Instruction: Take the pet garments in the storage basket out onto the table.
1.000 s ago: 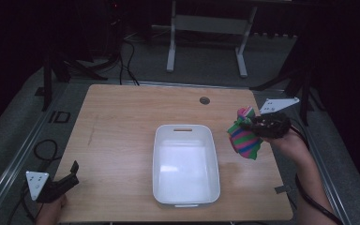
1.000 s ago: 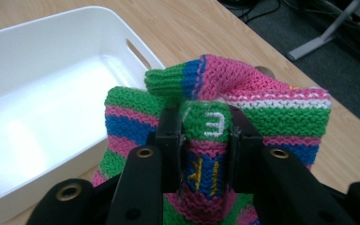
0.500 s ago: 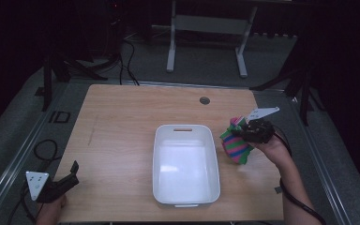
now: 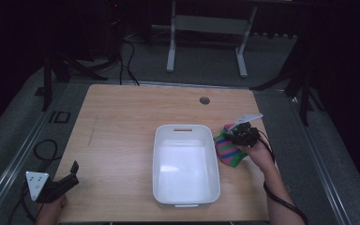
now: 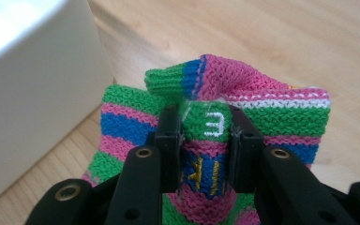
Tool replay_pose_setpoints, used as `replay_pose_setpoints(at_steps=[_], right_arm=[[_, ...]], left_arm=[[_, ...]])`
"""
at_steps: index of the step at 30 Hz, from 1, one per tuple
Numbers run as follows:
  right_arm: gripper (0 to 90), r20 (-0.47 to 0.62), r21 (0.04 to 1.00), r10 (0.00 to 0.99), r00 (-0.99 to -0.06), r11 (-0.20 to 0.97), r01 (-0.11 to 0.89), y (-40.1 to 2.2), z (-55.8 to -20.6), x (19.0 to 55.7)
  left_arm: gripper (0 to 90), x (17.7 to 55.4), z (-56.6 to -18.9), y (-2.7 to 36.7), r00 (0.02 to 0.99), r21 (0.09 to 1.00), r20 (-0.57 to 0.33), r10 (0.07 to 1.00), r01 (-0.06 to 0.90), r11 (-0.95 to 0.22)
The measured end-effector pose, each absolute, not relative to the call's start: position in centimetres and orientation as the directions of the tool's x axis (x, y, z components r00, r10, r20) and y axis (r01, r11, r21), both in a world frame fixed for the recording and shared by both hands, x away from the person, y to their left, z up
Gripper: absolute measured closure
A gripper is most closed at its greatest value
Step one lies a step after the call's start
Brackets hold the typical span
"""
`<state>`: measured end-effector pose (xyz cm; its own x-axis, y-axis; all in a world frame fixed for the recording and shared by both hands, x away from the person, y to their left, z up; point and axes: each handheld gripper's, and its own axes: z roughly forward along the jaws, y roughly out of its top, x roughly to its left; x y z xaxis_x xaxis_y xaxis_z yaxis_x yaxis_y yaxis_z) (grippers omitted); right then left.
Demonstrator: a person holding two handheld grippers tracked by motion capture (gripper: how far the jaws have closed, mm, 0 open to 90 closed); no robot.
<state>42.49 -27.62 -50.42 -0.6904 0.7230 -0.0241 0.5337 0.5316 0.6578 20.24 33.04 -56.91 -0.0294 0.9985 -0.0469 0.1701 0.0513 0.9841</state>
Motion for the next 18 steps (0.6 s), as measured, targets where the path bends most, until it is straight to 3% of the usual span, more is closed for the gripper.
replay_pose_setpoints(at_steps=[13, 18], right_arm=[[68.2, -0.011, 0.620, 0.781, -0.625, 0.495, 0.609, -28.4, -53.0, 43.5], [52.3, -0.006, 0.609, 0.774, -0.633, 0.505, 0.612, -28.0, -52.6, 43.4]], left_arm=[[0.9, 20.3, -56.9, 33.0, -0.027, 0.984, -0.044, 0.999, 0.172, 0.048], [0.9, 20.3, -56.9, 33.0, -0.029, 0.984, -0.045, 0.999, 0.172, 0.050]])
